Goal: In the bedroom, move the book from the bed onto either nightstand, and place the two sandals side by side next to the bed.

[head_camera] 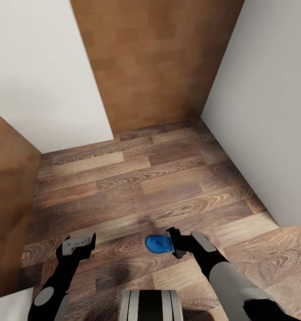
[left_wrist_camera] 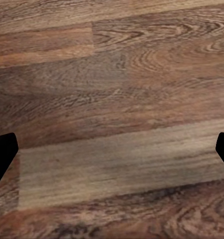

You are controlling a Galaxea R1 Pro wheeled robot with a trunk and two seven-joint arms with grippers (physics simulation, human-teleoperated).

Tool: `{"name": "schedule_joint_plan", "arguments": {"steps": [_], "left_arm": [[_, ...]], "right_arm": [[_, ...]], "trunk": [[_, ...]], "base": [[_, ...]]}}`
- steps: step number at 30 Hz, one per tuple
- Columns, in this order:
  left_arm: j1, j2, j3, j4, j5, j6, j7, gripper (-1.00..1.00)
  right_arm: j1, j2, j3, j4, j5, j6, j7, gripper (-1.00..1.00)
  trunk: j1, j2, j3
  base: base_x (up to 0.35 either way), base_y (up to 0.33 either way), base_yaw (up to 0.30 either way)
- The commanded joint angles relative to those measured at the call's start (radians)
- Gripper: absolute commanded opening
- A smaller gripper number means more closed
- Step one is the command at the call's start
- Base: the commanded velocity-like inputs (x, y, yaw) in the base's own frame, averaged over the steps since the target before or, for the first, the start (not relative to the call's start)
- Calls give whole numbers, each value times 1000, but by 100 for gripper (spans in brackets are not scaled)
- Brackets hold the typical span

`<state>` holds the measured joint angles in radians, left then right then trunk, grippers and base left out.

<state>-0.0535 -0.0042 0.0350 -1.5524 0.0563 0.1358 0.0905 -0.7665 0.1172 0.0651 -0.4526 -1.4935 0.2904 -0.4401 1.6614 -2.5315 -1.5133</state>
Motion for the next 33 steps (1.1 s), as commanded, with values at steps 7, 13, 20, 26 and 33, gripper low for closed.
{"name": "schedule_joint_plan", "arguments": {"steps": [7, 13, 20, 26, 33], "left_arm": [[0, 0, 0, -2, 7, 5, 3, 100], [0, 0, 0, -2, 8, 5, 3, 100], [0, 0, 0, -2, 7, 5, 4, 100], [0, 0, 0, -2, 7, 5, 4, 100], [0, 0, 0, -2, 7, 5, 3, 100]], "right_arm": [[0, -1, 4, -2, -4, 1, -6, 100], [0, -1, 4, -2, -4, 1, -6, 100], [0, -1, 4, -2, -4, 1, -6, 100], [0, -1, 4, -2, -4, 1, -6, 100], [0, -1, 4, -3, -4, 1, -6, 100]], "trunk": [[0, 0, -1], [2, -1, -16], [3, -2, -32], [3, -2, -32], [3, -2, -32]], "base": [[0, 0, 0], [0, 0, 0], [0, 0, 0], [0, 0, 0], [0, 0, 0]]}}
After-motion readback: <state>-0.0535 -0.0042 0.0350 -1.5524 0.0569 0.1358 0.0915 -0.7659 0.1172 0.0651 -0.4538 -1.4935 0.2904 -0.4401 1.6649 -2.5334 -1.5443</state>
